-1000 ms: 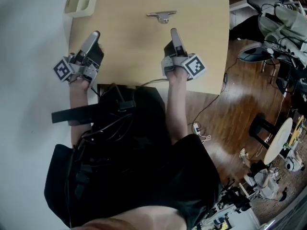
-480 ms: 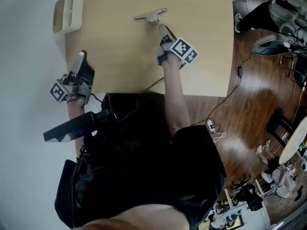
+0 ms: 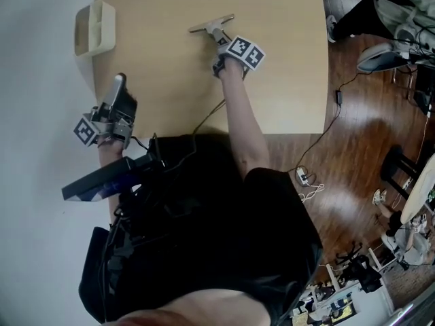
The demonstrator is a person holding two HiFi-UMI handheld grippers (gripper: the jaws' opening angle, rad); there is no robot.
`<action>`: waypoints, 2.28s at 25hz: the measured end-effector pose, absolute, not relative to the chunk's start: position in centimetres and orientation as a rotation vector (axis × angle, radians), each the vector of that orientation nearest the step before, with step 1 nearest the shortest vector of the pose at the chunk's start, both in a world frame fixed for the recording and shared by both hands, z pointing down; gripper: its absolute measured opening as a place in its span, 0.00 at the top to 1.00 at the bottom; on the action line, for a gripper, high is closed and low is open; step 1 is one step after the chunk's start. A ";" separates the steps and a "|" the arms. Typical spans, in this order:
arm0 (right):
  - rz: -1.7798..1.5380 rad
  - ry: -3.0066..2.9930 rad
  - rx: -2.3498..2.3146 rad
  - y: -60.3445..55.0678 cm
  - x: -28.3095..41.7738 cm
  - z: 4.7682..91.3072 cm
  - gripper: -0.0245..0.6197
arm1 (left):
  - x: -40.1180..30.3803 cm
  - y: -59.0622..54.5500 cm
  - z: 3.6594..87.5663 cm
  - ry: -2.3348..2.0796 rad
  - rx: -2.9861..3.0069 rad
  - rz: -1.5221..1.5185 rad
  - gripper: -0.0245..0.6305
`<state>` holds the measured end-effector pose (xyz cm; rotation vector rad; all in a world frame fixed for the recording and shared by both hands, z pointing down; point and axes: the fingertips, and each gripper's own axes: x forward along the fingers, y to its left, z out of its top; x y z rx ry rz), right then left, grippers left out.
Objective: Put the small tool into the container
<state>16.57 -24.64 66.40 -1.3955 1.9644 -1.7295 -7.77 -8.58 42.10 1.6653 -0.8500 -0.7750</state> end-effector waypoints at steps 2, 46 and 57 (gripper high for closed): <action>-1.712 1.960 -1.374 -24.8 16.3 66.6 0.81 | -7.8 -8.3 42.5 -0.846 1.659 -0.779 0.91; -1.632 2.258 -0.576 -24.3 7.0 49.9 0.98 | -9.6 -9.1 41.4 -0.904 1.583 -0.987 0.91; -1.533 2.316 -0.460 -24.9 1.1 45.9 0.98 | -10.5 -8.8 42.3 -0.897 1.547 -1.079 0.91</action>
